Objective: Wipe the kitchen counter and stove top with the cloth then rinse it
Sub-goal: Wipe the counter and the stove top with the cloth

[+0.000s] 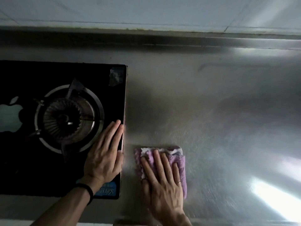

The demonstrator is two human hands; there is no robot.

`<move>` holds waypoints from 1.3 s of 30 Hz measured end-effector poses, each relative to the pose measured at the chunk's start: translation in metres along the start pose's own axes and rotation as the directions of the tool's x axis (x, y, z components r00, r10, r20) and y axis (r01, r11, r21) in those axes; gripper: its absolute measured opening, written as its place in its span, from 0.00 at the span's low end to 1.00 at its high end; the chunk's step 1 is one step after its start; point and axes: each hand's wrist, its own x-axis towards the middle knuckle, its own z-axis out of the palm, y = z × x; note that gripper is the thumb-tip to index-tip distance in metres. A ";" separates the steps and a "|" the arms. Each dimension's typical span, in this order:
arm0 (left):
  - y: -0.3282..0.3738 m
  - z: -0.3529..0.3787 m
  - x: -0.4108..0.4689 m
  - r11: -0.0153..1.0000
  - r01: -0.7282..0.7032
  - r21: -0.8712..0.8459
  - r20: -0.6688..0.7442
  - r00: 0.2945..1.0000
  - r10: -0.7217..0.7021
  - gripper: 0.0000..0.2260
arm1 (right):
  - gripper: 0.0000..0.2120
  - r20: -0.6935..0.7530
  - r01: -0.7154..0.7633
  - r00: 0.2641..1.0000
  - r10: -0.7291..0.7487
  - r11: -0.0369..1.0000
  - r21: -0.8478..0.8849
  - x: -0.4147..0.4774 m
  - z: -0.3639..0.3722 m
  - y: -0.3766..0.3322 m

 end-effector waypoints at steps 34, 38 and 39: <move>0.004 -0.002 0.004 0.999 0.018 0.029 0.005 1.000 -0.018 0.32 | 0.30 -0.131 0.099 0.986 -0.100 0.995 -0.013 0.084 -0.044 0.083; 0.002 0.000 0.003 0.999 0.006 0.032 0.010 1.000 -0.006 0.33 | 0.28 -0.121 0.098 0.987 -0.104 0.994 -0.057 0.202 -0.083 0.121; 0.002 0.000 0.002 0.999 0.009 0.031 0.005 1.000 -0.009 0.33 | 0.28 -0.114 0.091 0.989 -0.098 0.994 -0.061 0.228 -0.091 0.132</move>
